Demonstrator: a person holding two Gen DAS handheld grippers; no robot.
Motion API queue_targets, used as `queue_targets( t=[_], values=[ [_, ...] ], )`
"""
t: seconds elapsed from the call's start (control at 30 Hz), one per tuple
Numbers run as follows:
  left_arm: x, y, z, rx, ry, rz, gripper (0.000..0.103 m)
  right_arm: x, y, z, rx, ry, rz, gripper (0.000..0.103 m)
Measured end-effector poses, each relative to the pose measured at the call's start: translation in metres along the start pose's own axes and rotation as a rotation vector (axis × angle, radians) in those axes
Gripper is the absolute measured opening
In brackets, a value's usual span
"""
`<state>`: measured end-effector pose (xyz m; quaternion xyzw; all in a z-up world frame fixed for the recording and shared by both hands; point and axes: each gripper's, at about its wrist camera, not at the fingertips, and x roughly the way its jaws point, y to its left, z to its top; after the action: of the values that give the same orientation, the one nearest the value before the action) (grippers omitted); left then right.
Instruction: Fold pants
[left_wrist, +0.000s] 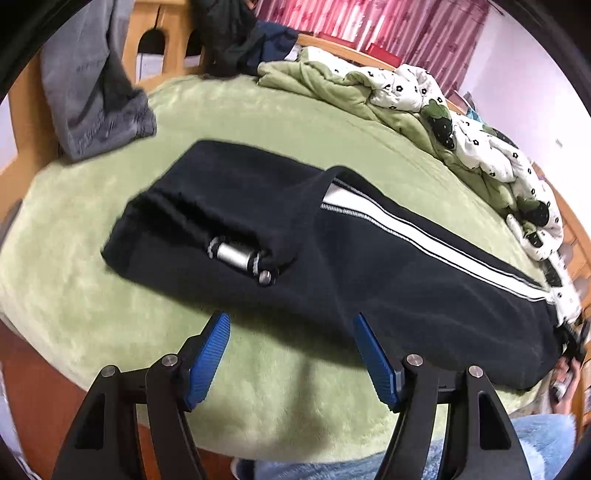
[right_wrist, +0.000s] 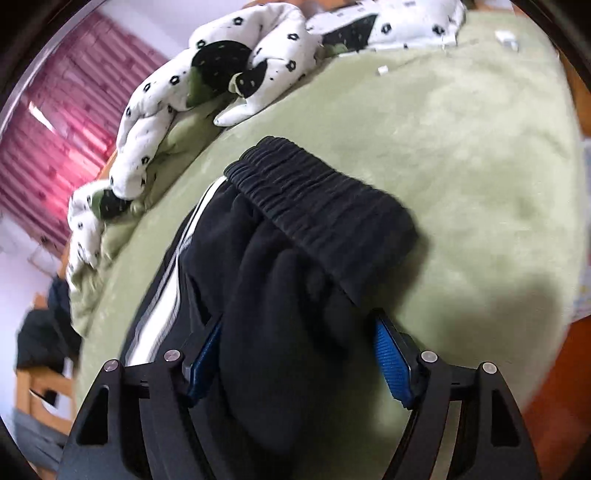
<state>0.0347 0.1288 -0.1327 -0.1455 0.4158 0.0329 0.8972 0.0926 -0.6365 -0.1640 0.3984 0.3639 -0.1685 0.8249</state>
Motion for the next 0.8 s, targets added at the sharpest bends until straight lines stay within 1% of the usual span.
queue_targets(
  t=[0.03, 0.07, 0.1, 0.13, 0.17, 0.2, 0.23, 0.27, 0.3, 0.33, 0.37, 0.43, 0.47, 0.5, 0.53, 0.6, 0.67, 0.73, 0.77, 0.8],
  values=[
    [0.0, -0.003, 0.002, 0.02, -0.005, -0.003, 0.068, 0.004, 0.003, 0.002, 0.001, -0.001, -0.013, 0.069],
    [0.0, -0.006, 0.004, 0.036, -0.006, -0.013, 0.068, 0.007, 0.009, 0.006, -0.007, -0.017, -0.046, 0.063],
    [-0.001, -0.009, 0.005, 0.05, -0.006, -0.019, 0.068, 0.003, 0.017, 0.011, -0.036, -0.061, -0.109, 0.044],
    [-0.002, -0.012, 0.006, 0.065, -0.007, -0.023, 0.068, -0.003, 0.024, 0.014, -0.08, -0.091, -0.148, 0.04],
    [-0.004, -0.015, 0.007, 0.086, -0.012, -0.022, 0.068, -0.016, 0.034, 0.022, -0.163, -0.149, -0.118, 0.04],
    [-0.005, -0.015, 0.008, 0.1, -0.02, -0.016, 0.068, -0.033, 0.04, 0.026, -0.208, -0.224, -0.034, 0.039],
    [-0.005, -0.016, 0.008, 0.107, -0.029, -0.008, 0.068, -0.043, 0.044, 0.029, -0.246, -0.271, -0.004, 0.039],
    [-0.005, -0.015, 0.009, 0.108, -0.036, 0.0, 0.068, -0.046, 0.049, 0.028, -0.279, -0.29, -0.021, 0.039],
    [-0.004, -0.014, 0.009, 0.105, -0.037, 0.006, 0.068, -0.043, 0.053, 0.027, -0.315, -0.283, -0.063, 0.042],
    [-0.002, -0.012, 0.009, 0.101, -0.034, 0.008, 0.068, -0.034, 0.056, 0.026, -0.353, -0.256, -0.124, 0.049],
    [-0.001, -0.008, 0.01, 0.093, -0.03, 0.014, 0.068, -0.022, 0.054, 0.024, -0.376, -0.212, -0.197, 0.054],
    [0.001, -0.004, 0.01, 0.089, -0.028, 0.039, 0.068, -0.005, 0.042, 0.02, -0.37, -0.123, -0.285, 0.059],
    [0.001, -0.003, 0.01, 0.095, -0.029, 0.061, 0.068, -0.001, 0.028, 0.017, -0.325, -0.076, -0.288, 0.06],
    [0.003, -0.001, 0.011, 0.097, -0.033, 0.072, 0.068, -0.005, 0.02, 0.015, -0.295, -0.074, -0.268, 0.067],
    [0.004, 0.002, 0.013, 0.096, -0.041, 0.072, 0.068, -0.015, 0.009, 0.01, -0.254, -0.09, -0.25, 0.073],
    [0.01, 0.007, 0.018, 0.088, -0.037, 0.057, 0.066, -0.038, -0.006, 0.0, -0.207, -0.119, -0.274, 0.074],
    [0.014, 0.008, 0.023, 0.097, -0.044, 0.025, 0.066, -0.056, -0.015, -0.013, -0.193, -0.101, -0.262, 0.074],
    [0.021, 0.006, 0.029, 0.11, -0.063, 0.012, 0.053, -0.07, -0.015, -0.026, -0.19, -0.088, -0.276, 0.074],
    [0.027, 0.004, 0.032, 0.115, -0.054, 0.015, 0.039, -0.078, -0.014, -0.032, -0.197, -0.09, -0.296, 0.074],
    [0.037, 0.004, 0.035, 0.119, -0.026, 0.021, 0.022, -0.085, -0.011, -0.038, -0.21, -0.098, -0.329, 0.074]
  ],
)
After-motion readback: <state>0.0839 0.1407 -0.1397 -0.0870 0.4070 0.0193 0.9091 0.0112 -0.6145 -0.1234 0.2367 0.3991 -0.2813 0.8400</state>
